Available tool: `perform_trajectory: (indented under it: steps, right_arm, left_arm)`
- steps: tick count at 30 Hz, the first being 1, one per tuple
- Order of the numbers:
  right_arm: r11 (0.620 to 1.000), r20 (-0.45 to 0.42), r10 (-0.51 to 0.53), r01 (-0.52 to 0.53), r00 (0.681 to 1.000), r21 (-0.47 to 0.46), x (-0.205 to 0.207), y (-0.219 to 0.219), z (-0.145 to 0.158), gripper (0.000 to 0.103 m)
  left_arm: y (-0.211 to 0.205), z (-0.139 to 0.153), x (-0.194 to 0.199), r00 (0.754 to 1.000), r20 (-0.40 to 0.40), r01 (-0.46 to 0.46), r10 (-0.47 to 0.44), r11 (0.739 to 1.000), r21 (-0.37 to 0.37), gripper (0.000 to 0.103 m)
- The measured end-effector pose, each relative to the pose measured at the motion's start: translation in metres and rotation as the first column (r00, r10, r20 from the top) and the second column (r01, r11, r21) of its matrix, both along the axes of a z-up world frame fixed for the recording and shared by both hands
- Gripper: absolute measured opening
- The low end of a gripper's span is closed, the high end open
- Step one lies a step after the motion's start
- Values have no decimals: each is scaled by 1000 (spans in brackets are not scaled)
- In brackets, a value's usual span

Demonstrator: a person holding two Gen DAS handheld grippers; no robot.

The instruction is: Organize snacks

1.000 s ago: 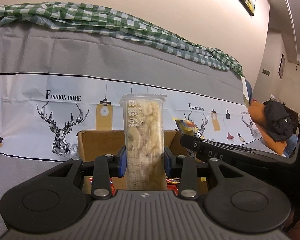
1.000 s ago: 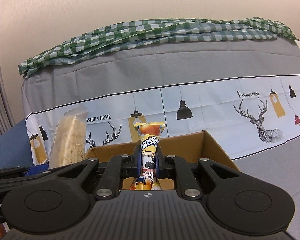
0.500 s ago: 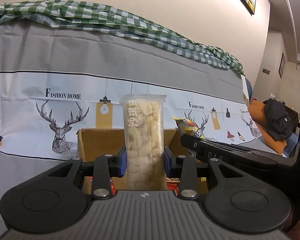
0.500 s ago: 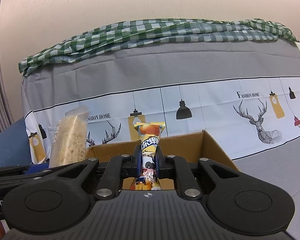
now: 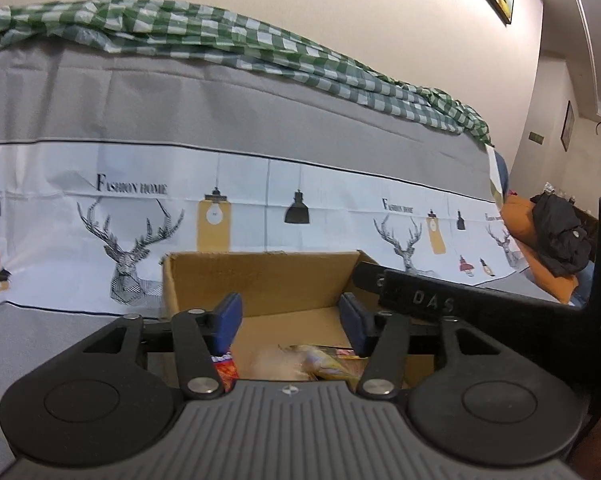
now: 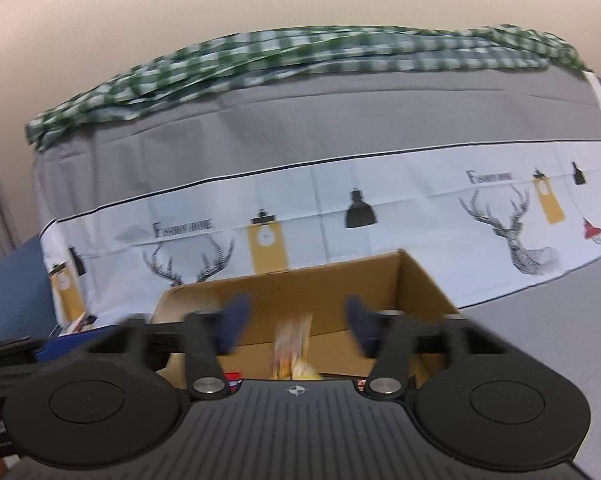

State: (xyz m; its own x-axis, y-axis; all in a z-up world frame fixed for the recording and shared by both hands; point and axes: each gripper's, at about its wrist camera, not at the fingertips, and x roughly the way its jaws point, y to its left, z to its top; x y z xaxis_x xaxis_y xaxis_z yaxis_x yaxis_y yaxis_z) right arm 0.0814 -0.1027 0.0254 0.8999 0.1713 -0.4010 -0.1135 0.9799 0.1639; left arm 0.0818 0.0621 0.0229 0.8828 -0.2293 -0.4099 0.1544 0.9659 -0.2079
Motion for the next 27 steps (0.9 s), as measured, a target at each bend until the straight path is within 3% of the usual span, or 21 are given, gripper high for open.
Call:
perform_trajectory:
  steps: [2,6,8,10,14,18,21,25,27]
  right_arm:
    - [1000,-11,-7,8,1000,18,2,-3,0,66]
    - [999,-17,-8,9,1000,31,-1,-3,3,67]
    - [999,-23,7,-6,1000,51,-5,-6,9,74]
    - [997,-41,43,-40,998,67,-10,-11,17,92]
    - [994,-58,87,-82,995,72,-25,-32,47,102]
    - [996,-64,69,-66,996,53,-64,-55,62,102]
    - [999,-93,42,-39,995,35,-99,-70,52,102]
    - [1000,-156,-23,22,988,-11,-129,-77,11,102]
    - [999,-228,-35,26,973,-41,-127,-75,-4,102]
  left_arm:
    - [2,0,-5,1000,9,-17,17,1000,9,62]
    - [9,7,-21,998,28,-55,55,998,-5,80]
    - [12,14,-34,997,42,-68,69,998,-7,83]
    - [16,24,-48,995,46,-86,87,996,-31,85]
    - [12,38,-72,989,0,-148,148,989,-21,87]
    - [7,41,-98,963,-86,-254,255,967,17,91]
    - [2,35,-113,946,-179,-271,269,963,19,103]
    - [-6,8,-134,928,-271,-267,255,964,-5,103]
    - [-13,-6,-140,915,-312,-263,257,965,22,103]
